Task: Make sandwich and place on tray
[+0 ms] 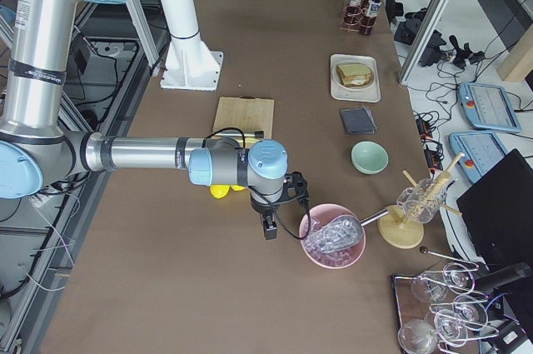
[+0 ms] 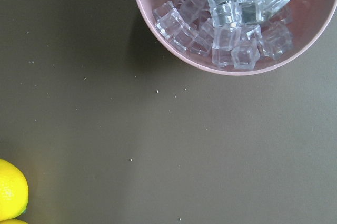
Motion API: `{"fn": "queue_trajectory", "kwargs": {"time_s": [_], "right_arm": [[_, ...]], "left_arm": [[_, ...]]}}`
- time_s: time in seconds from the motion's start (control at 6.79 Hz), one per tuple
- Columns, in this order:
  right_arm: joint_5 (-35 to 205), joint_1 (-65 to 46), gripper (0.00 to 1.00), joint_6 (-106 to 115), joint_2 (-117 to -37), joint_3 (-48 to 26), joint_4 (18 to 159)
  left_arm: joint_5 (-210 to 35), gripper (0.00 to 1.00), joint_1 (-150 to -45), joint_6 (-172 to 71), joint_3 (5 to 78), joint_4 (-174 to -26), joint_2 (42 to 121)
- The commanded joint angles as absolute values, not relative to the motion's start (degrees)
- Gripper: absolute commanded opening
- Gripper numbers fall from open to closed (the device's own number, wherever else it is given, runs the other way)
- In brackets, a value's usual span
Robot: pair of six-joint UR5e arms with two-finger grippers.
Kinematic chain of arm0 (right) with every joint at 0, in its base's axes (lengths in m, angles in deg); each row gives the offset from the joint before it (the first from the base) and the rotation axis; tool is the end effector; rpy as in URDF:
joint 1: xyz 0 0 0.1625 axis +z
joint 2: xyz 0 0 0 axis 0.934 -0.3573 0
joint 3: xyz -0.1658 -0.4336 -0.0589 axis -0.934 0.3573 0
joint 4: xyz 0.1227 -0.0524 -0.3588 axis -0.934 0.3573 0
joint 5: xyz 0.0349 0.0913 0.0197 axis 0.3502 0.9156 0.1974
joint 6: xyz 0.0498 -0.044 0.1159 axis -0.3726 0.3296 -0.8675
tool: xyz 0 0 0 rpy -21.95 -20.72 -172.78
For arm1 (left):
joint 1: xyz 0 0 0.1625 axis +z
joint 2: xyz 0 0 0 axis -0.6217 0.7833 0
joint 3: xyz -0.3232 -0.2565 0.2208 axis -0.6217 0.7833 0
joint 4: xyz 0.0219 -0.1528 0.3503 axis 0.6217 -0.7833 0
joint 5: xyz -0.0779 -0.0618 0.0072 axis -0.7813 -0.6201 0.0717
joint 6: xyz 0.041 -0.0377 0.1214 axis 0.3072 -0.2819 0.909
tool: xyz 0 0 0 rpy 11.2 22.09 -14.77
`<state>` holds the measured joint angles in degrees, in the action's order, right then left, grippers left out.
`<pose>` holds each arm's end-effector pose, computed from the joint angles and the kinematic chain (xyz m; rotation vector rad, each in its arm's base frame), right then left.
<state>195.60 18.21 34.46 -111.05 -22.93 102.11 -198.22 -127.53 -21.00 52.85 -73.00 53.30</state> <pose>0.0250 -0.3503 0.7053 0.0884 -0.7542 -0.2720 -0.0367 -0.3944 0.6951 0.1420 0.7330 0.2773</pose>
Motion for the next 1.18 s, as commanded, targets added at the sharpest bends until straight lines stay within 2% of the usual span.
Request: {"fn": "queue_trajectory", "kwargs": {"time_s": [0.0, 1.03], "right_arm": [[195.58, 18.21, 1.00, 34.46, -111.12, -22.81, 102.11], [195.58, 18.12, 1.00, 34.46, -111.03, -22.81, 102.11]], "left_arm": [[-198.23, 0.97, -127.39, -21.15, 52.90, -73.00, 53.24], [-197.96, 0.97, -126.42, -27.13, 52.64, -73.53, 53.24]]}}
